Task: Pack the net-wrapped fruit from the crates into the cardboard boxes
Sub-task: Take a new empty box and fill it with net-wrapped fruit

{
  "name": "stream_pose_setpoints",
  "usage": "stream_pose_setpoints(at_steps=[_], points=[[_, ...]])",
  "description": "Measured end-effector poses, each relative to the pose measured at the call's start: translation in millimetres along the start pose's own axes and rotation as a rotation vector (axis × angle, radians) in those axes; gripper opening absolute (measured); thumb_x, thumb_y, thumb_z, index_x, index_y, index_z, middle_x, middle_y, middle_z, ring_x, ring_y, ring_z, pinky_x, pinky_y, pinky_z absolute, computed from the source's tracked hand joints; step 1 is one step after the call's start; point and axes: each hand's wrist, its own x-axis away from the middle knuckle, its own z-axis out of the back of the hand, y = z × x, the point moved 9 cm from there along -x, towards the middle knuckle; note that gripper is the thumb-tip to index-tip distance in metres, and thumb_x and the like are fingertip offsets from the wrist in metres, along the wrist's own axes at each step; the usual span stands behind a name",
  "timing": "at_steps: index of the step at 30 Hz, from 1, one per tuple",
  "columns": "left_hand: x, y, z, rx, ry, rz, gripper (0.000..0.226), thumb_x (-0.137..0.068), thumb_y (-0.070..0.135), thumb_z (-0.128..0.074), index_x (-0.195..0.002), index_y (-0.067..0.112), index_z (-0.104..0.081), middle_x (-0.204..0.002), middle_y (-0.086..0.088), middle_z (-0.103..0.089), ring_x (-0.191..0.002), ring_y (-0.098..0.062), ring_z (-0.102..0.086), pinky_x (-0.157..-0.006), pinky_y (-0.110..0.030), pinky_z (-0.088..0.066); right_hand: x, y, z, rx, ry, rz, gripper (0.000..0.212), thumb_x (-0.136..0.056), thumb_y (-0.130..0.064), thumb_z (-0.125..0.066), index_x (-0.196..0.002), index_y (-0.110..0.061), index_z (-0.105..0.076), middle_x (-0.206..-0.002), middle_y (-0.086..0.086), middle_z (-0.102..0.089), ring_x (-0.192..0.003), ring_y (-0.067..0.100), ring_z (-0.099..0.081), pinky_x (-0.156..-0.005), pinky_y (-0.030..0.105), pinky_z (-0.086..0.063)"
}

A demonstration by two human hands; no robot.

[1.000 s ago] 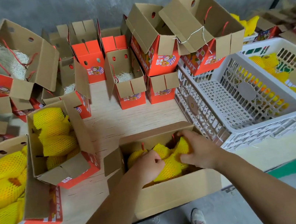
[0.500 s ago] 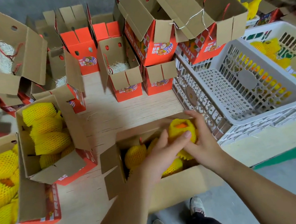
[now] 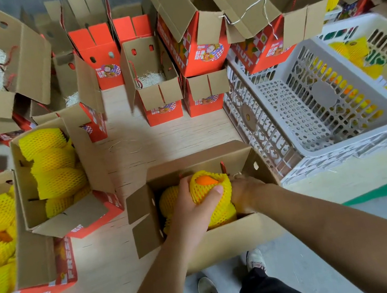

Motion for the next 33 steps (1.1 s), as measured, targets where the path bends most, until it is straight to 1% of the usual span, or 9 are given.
stream_pose_setpoints(at_steps=[5,9,11,13,16,19,24,29,33], points=[[4.7,0.6,4.6,-0.098,0.037,-0.027,0.064,-0.074,0.070,-0.069,-0.129,0.044,-0.051,-0.113,0.039,-0.057,-0.103,0.020,-0.055,-0.077,0.004,-0.039,4.1,-7.5,-4.9,-0.080,0.003,0.145,0.066,-0.092,-0.049,-0.063,-0.149,-0.020,-0.046,-0.144,0.008,-0.053,-0.136,0.035,-0.051,-0.107,0.042,-0.048],[7.6,0.8,-1.3,-0.314,0.006,-0.076,0.068,-0.072,0.073,-0.067,-0.129,0.043,-0.047,-0.112,0.022,-0.062,-0.103,0.000,-0.060,-0.085,-0.020,-0.049,12.7,19.1,25.4,-0.166,0.178,0.053,0.076,-0.062,-0.067,-0.074,-0.123,-0.028,-0.049,-0.124,0.001,-0.056,-0.114,0.025,-0.055,-0.098,0.038,-0.050],[11.7,2.4,-7.7,-0.457,-0.012,-0.106,0.069,-0.070,0.074,-0.066,-0.129,0.049,-0.041,-0.115,0.020,-0.059,-0.102,-0.009,-0.060,-0.083,-0.029,-0.052,17.7,27.0,45.0,-0.115,0.310,0.021,0.069,-0.073,-0.050,-0.078,-0.127,-0.025,-0.044,-0.130,0.005,-0.052,-0.121,0.030,-0.050,-0.103,0.040,-0.045],[13.5,1.0,-15.6,-0.555,-0.049,-0.099,0.070,-0.069,0.076,-0.065,-0.129,0.051,-0.038,-0.116,0.016,-0.061,-0.103,-0.017,-0.062,-0.083,-0.036,-0.056,19.5,21.5,53.9,0.123,0.382,-0.024,0.062,-0.088,-0.032,-0.070,-0.139,-0.020,-0.037,-0.138,0.007,-0.043,-0.129,0.034,-0.043,-0.106,0.044,-0.043],[10.1,-6.9,-22.9,-0.623,-0.115,-0.030,0.068,-0.067,0.079,-0.061,-0.125,0.050,-0.040,-0.107,0.010,-0.066,-0.098,-0.024,-0.065,-0.080,-0.042,-0.059,13.6,25.6,34.4,0.184,0.252,-0.137,0.061,-0.096,-0.013,-0.060,-0.146,-0.023,-0.026,-0.138,0.010,-0.032,-0.122,0.039,-0.053,-0.089,0.053,-0.053],[4.8,-8.9,-30.4,-0.661,-0.185,0.012,0.070,-0.067,0.078,-0.061,-0.127,0.047,-0.041,-0.102,0.011,-0.068,-0.093,-0.021,-0.066,-0.078,-0.039,-0.059,8.3,30.9,25.9,0.066,0.153,-0.138,0.072,-0.098,-0.007,-0.056,-0.154,-0.026,-0.015,-0.145,0.012,-0.038,-0.119,0.043,-0.059,-0.089,0.055,-0.053],[-6.3,-14.5,-46.2,-0.707,-0.249,0.076,0.078,-0.063,0.077,-0.061,-0.130,0.045,-0.037,-0.108,0.005,-0.067,-0.104,-0.028,-0.065,-0.080,-0.037,-0.052,13.6,28.1,32.7,-0.023,0.215,-0.076,0.066,-0.099,-0.010,-0.055,-0.155,-0.025,-0.023,-0.149,0.014,-0.040,-0.119,0.040,-0.061,-0.097,0.047,-0.053],[-11.8,-29.1,-51.7,-0.549,-0.264,0.191,0.096,-0.056,0.086,-0.067,-0.139,0.046,-0.039,-0.132,0.013,-0.060,-0.122,-0.021,-0.058,-0.096,-0.035,-0.047,26.9,31.5,39.2,-0.104,0.210,-0.043,0.059,-0.101,-0.022,-0.053,-0.154,-0.029,-0.027,-0.127,0.014,-0.063,-0.105,0.031,-0.065,-0.086,0.036,-0.050],[-10.4,-37.7,-24.7,-0.225,-0.134,0.298,0.118,-0.050,0.094,-0.071,-0.149,0.036,-0.043,-0.146,0.011,-0.055,-0.133,-0.017,-0.053,-0.113,-0.046,-0.045,49.1,40.9,44.7,-0.567,0.323,-0.005,0.041,-0.097,-0.041,-0.046,-0.138,-0.041,-0.050,-0.117,0.001,-0.068,-0.107,0.022,-0.065,-0.089,0.035,-0.050]])
